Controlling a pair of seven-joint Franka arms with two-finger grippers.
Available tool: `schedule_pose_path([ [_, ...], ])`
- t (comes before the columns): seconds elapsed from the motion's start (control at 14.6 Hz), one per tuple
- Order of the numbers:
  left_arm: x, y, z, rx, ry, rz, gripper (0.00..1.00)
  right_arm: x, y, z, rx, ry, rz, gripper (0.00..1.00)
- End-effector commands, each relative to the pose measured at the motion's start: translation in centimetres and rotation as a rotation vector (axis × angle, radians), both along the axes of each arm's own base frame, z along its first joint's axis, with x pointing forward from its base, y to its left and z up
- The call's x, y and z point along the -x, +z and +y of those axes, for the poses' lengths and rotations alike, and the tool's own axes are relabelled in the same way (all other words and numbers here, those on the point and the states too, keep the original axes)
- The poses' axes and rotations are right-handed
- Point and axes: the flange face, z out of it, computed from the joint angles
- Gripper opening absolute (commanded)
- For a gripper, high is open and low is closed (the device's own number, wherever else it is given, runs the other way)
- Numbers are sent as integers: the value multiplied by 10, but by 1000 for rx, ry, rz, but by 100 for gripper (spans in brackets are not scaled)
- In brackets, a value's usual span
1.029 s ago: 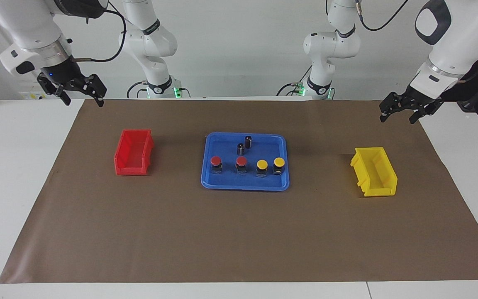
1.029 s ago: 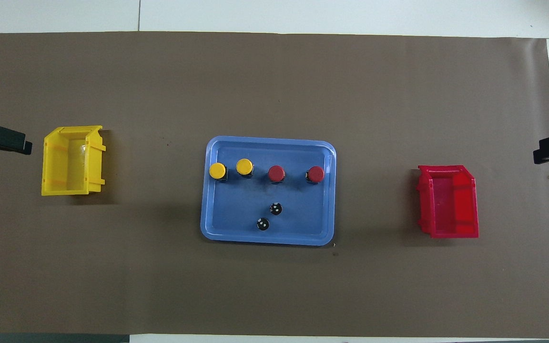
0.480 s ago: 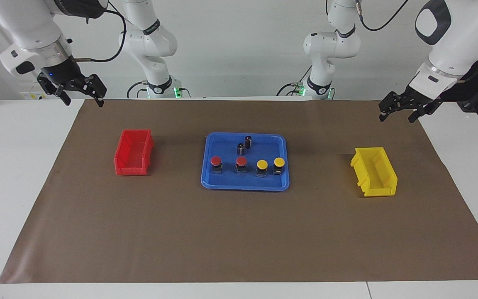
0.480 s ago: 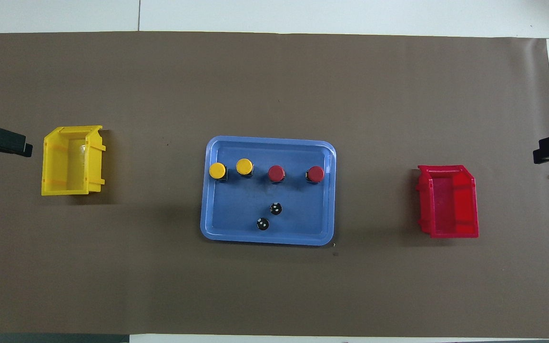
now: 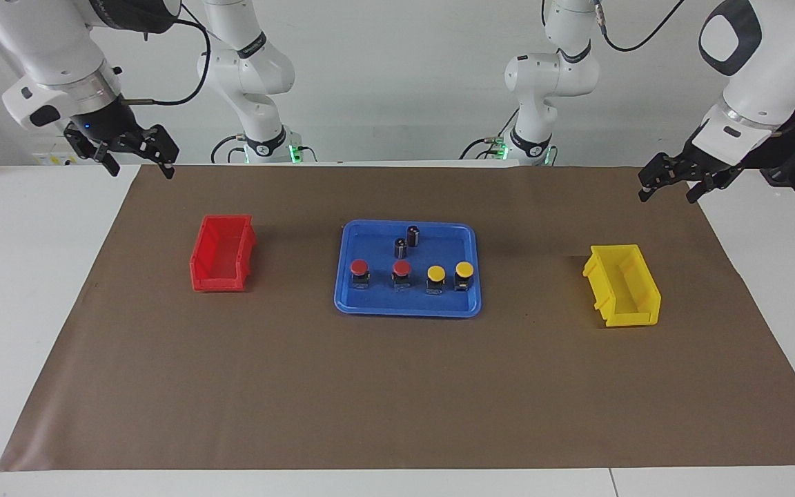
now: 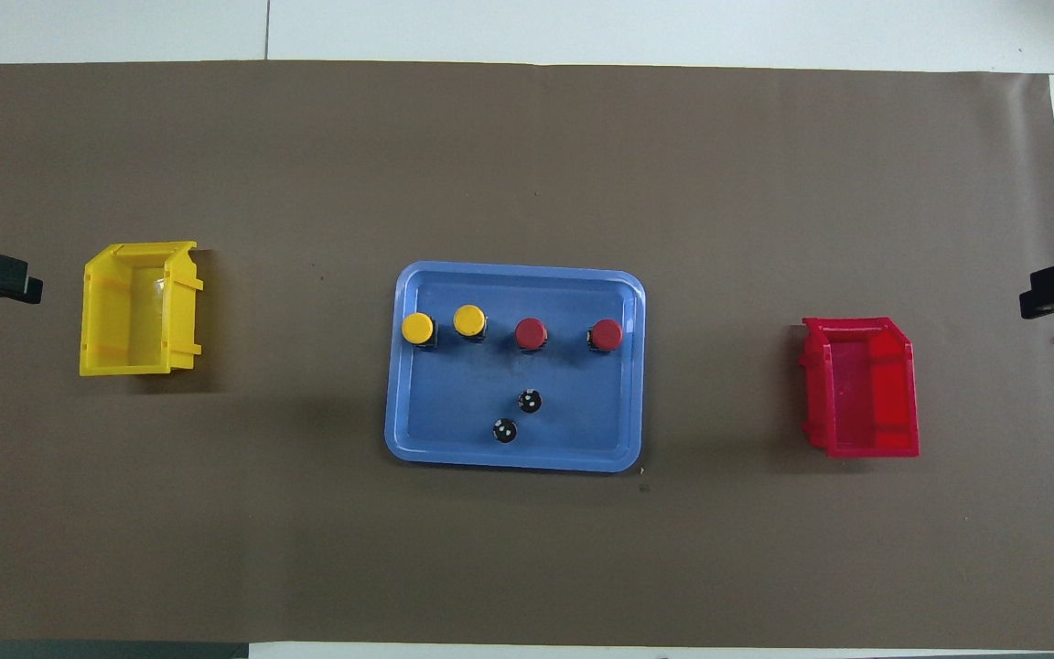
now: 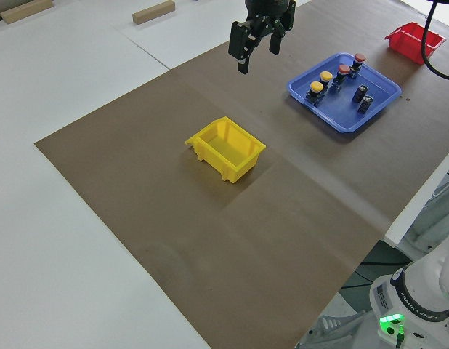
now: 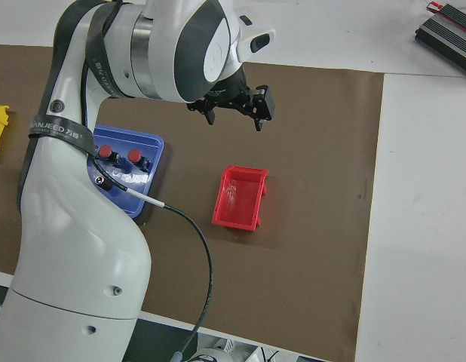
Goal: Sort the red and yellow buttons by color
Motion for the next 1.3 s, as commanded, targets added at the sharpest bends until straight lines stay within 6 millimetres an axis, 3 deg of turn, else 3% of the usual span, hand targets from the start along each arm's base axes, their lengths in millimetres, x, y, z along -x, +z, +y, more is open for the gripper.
schedule_pose_path([
  [0.0, 1, 0, -8, -14, -28, 7, 100, -2, 8, 9, 4, -8, 12, 100],
  [0.21, 1, 1, -14, -14, -31, 4, 100, -30, 17, 63, 7, -26, 6, 100],
  [0.27, 1, 2, -21, -14, -43, 3, 100, -36, 11, 80, 13, -18, 24, 100],
  [0.41, 2, 2, -23, -14, -52, 3, 100, -52, -4, 134, 12, 2, 11, 100],
  [0.62, 2, 0, -18, -14, -39, 13, 100, -73, -53, 243, -8, -45, -52, 100],
  [0.75, 2, 1, -15, -14, -34, 9, 100, -72, -108, 295, -21, -78, -78, 100],
  [0.96, 2, 0, -15, -14, -34, 10, 100, -43, -179, 316, -39, -51, -114, 100],
  [1.23, 2, 1, -15, -14, -34, 9, 100, -21, -252, 334, -39, -35, -125, 100],
])
